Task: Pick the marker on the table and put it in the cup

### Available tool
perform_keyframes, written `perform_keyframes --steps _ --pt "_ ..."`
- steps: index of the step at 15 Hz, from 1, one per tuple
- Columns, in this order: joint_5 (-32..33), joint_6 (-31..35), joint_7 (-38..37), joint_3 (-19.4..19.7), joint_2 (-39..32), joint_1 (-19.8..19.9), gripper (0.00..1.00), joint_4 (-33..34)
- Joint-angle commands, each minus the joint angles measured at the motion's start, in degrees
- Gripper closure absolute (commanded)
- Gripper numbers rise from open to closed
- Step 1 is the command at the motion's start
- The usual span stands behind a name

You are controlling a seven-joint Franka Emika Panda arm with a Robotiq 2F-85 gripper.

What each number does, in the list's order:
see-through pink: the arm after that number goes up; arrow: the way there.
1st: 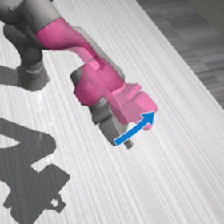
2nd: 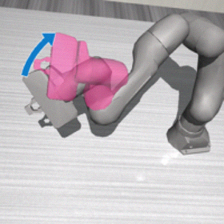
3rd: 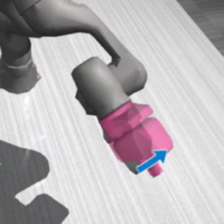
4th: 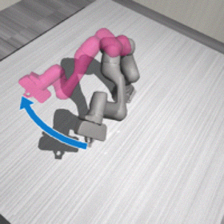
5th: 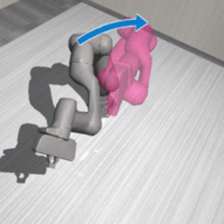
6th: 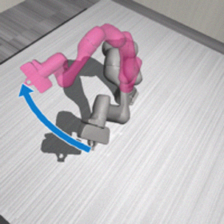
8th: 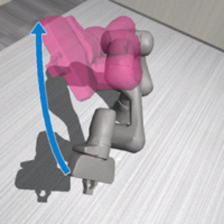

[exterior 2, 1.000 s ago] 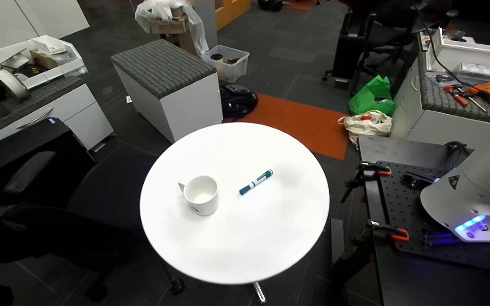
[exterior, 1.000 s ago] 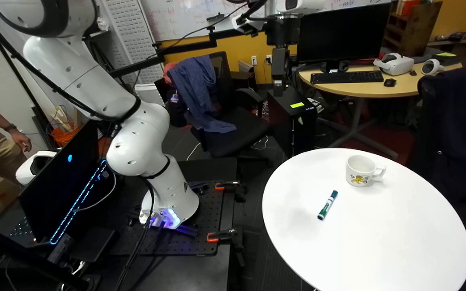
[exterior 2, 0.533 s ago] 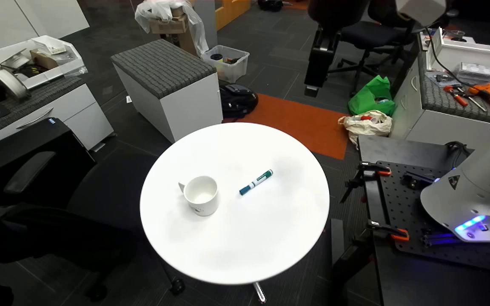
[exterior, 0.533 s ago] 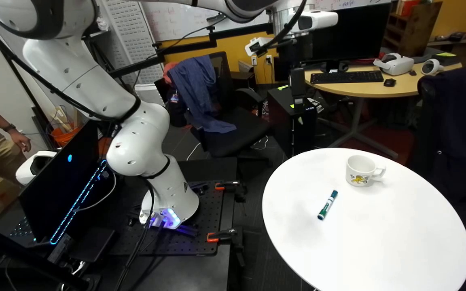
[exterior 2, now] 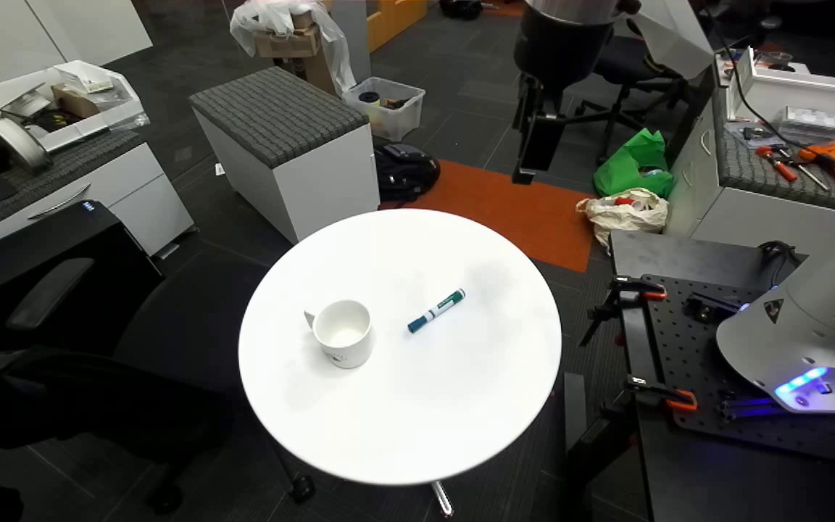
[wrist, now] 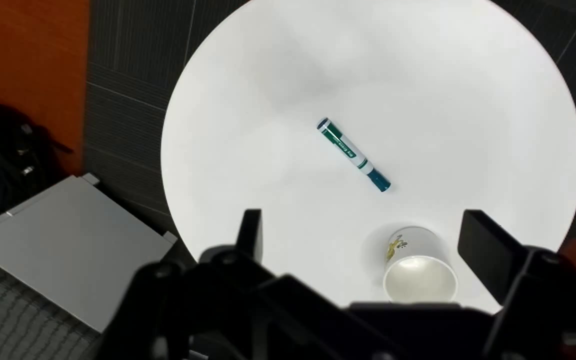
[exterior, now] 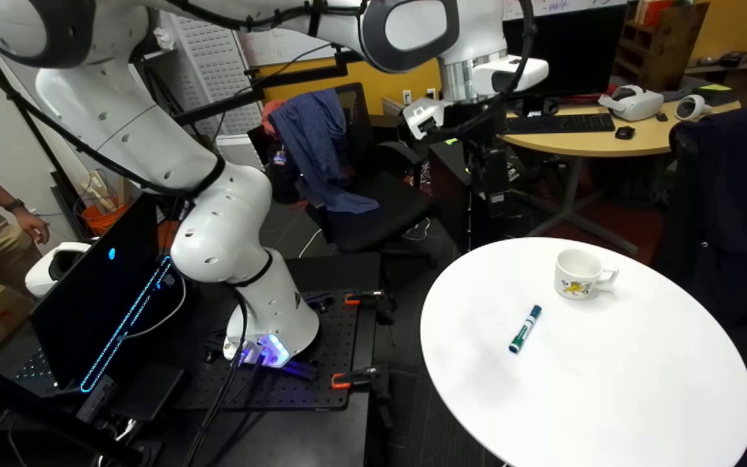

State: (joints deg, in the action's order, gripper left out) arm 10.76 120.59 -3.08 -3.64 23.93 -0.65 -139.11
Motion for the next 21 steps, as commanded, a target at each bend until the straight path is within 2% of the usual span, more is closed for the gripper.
perform_keyframes --steps 1,6,14,21 --pt "-1.0 7.1 7.1 3.0 -0.2 -0.6 0.00 -3.8" --pt "-3.9 13.2 14.1 6.0 -4.2 -0.9 0.00 -6.3" --pt "-4.6 19.8 16.0 6.0 -14.6 -0.2 0.00 -6.2" --pt "-4.6 24.5 20.4 5.9 -22.8 0.6 0.00 -5.7"
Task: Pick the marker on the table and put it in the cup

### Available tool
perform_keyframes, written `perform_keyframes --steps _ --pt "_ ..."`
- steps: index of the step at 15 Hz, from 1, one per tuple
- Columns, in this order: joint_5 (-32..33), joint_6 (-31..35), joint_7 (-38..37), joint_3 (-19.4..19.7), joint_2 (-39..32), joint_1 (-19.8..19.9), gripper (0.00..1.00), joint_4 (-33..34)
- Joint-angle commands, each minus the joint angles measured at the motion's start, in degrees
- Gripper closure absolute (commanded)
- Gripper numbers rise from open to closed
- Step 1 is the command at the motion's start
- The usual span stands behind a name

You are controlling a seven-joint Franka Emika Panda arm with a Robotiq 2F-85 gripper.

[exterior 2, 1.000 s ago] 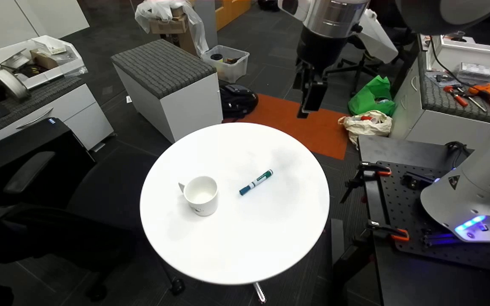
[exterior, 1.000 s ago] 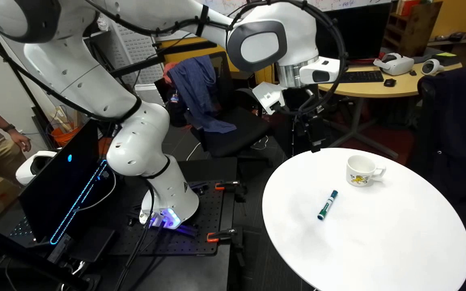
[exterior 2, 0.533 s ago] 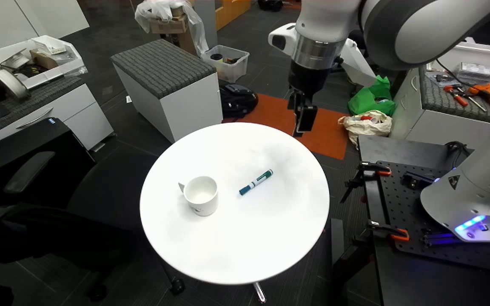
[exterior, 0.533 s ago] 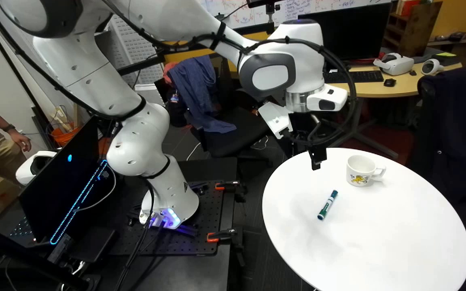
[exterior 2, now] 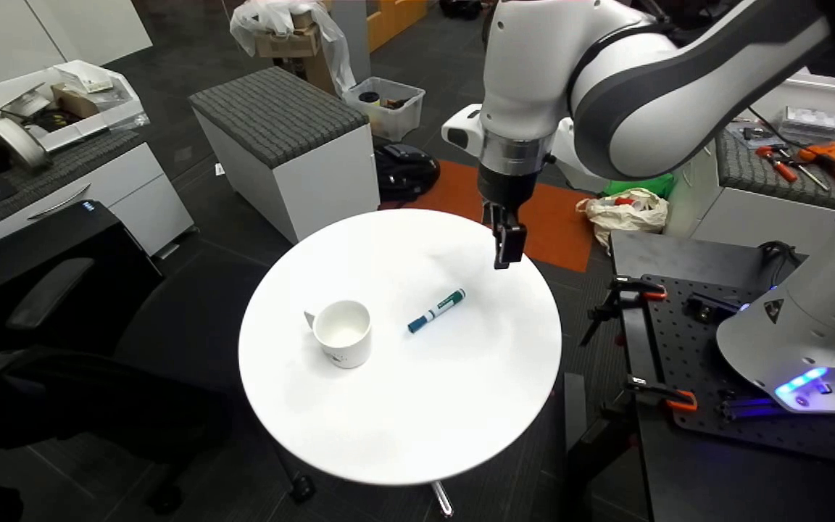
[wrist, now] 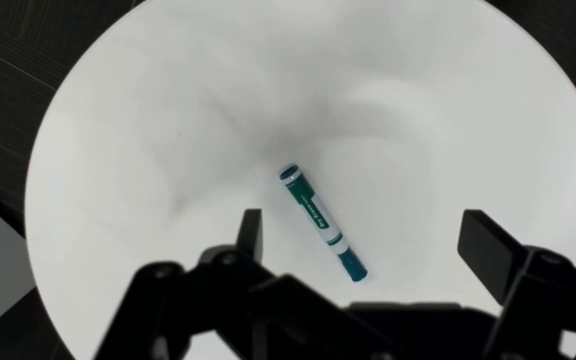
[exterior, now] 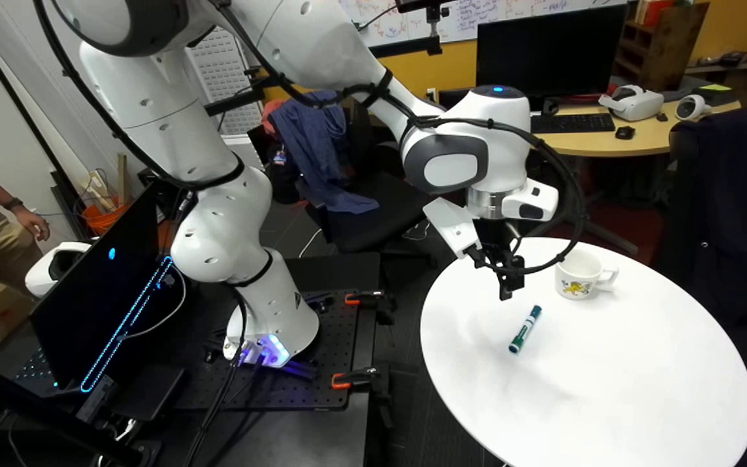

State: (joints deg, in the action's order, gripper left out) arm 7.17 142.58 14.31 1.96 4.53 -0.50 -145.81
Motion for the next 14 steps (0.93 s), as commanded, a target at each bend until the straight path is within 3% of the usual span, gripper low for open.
perform_keyframes --steps 1,8,14 --pt "-0.8 3.1 2.8 0.4 -4.6 0.8 0.00 1.3" --pt "1.4 3.0 1.4 0.8 -11.7 2.8 0.00 5.2" --pt "0.9 3.5 1.6 0.4 -10.3 2.9 0.00 3.5"
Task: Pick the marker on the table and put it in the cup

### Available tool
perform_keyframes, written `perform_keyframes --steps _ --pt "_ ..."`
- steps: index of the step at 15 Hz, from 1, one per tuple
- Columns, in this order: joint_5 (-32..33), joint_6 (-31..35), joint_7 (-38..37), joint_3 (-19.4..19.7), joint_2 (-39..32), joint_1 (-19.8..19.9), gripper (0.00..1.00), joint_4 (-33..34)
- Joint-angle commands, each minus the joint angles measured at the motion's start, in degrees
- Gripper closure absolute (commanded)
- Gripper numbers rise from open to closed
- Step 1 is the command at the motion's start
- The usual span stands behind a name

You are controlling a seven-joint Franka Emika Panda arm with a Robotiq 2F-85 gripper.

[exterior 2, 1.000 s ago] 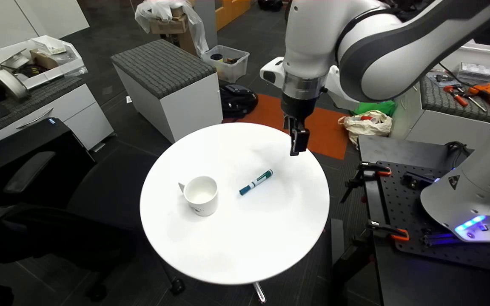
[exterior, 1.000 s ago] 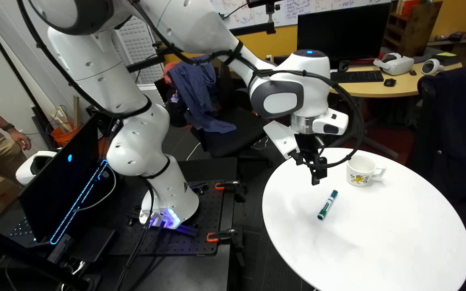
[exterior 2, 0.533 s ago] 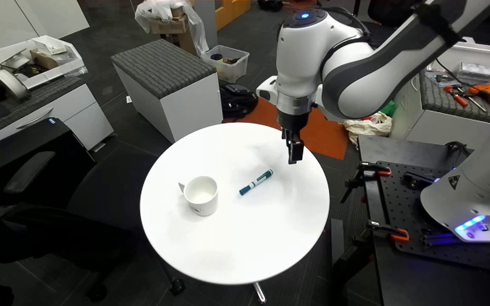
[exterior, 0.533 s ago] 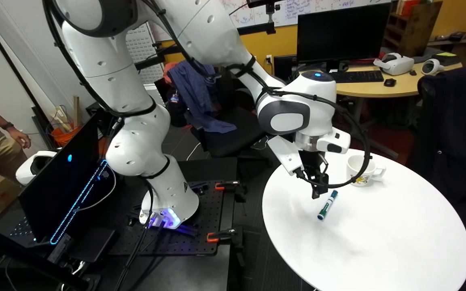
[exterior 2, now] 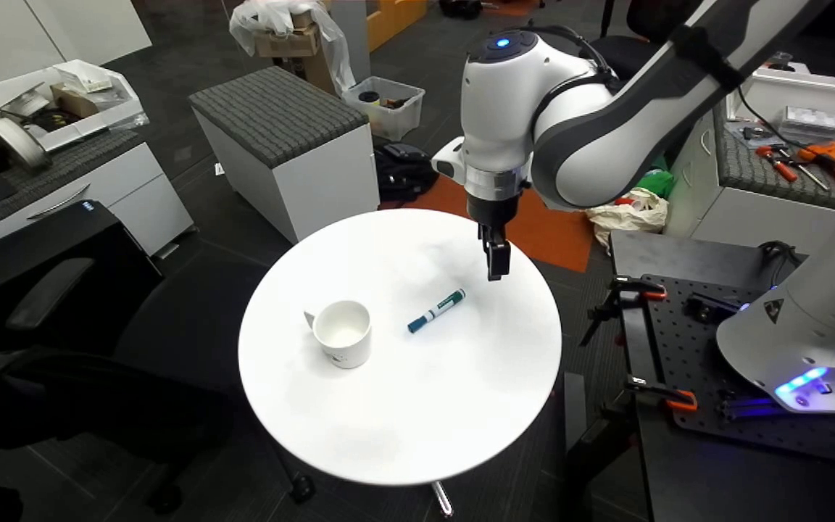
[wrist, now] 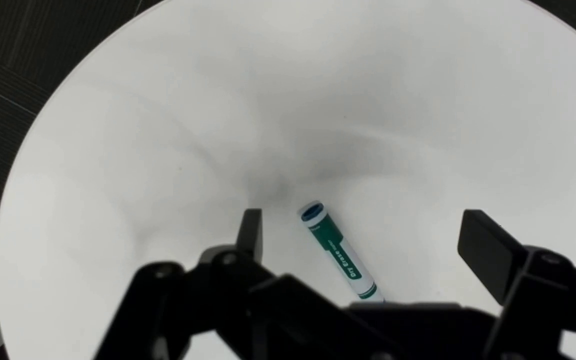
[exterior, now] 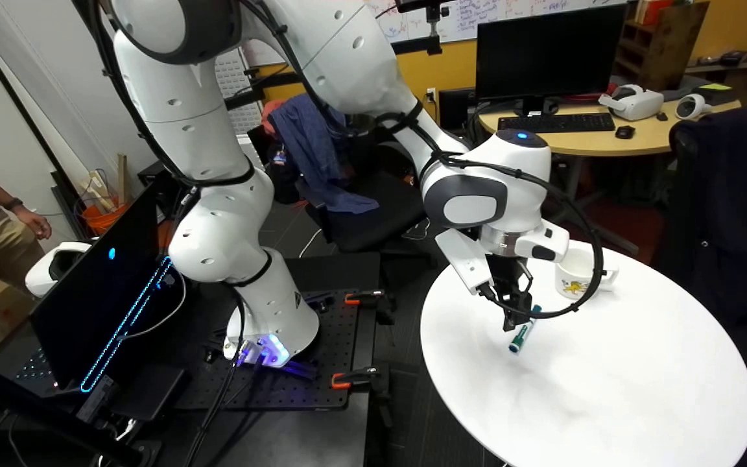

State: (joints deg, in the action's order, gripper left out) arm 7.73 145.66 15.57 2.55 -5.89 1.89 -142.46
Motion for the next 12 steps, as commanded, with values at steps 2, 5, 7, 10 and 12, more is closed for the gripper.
perform_keyframes --steps 2,5,7,10,12 --pt "0.3 1.5 1.3 0.1 -1.3 0.9 0.00 1.3" --pt "-0.4 2.6 4.4 0.1 -3.3 1.7 0.00 2.9" --pt "-2.5 3.1 9.3 -0.4 -5.1 3.0 0.00 4.1" --pt "-6.4 2.4 16.9 -1.6 -8.1 5.1 0.00 6.3" --pt "-9.0 1.9 22.3 -3.0 -9.6 6.7 0.00 7.3"
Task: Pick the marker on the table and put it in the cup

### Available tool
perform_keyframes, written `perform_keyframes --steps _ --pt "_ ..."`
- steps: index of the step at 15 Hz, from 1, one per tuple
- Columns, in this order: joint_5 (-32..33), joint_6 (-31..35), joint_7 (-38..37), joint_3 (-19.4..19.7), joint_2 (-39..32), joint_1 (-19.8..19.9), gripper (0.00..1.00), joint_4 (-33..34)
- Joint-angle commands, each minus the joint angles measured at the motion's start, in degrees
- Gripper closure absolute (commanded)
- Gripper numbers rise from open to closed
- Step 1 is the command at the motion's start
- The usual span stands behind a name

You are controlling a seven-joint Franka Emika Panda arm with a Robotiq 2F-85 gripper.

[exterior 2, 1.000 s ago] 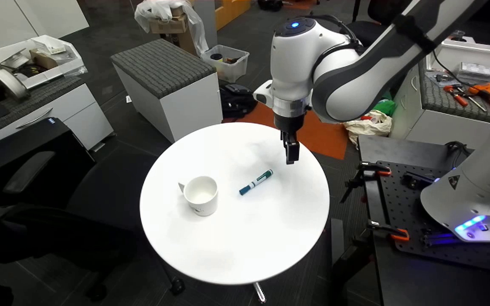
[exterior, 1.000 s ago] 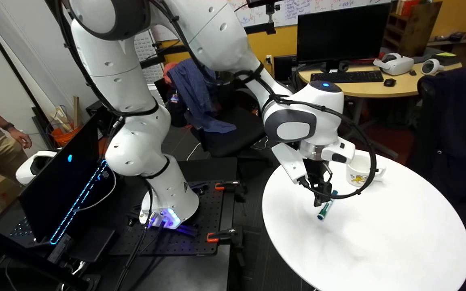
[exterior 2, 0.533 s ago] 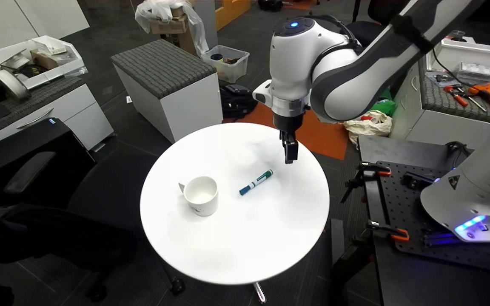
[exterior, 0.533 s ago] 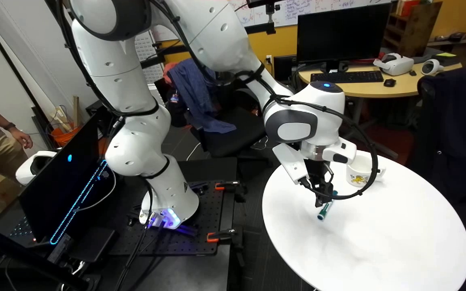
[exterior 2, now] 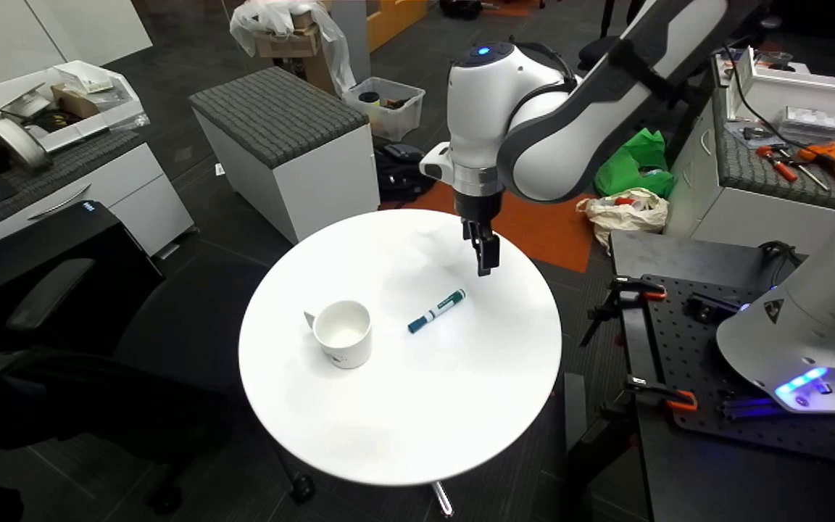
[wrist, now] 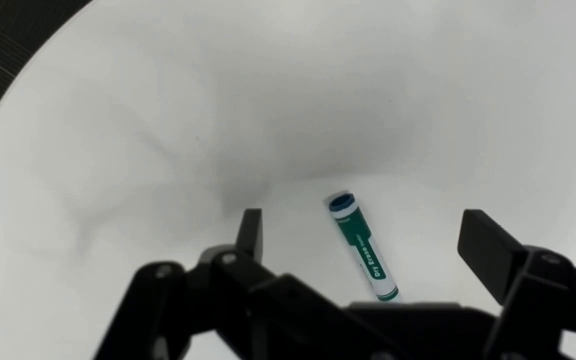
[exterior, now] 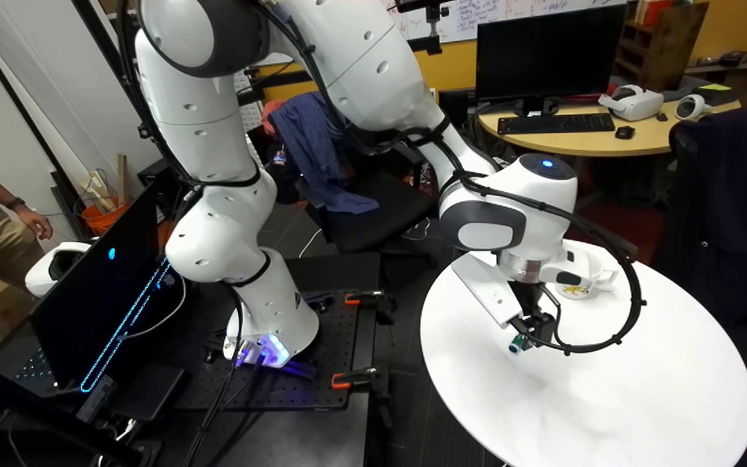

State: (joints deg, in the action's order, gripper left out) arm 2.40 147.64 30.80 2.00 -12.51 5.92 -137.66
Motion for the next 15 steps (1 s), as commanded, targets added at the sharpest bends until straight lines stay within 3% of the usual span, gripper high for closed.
perform_keyframes --steps 1,5,15 --pt "-4.9 -0.3 10.3 -3.2 -3.8 3.4 0.00 3.0" --pt "-5.5 1.9 16.1 -5.0 -6.3 3.8 0.00 3.5" --pt "2.7 9.6 13.9 -4.7 -14.2 2.5 0.00 7.2"
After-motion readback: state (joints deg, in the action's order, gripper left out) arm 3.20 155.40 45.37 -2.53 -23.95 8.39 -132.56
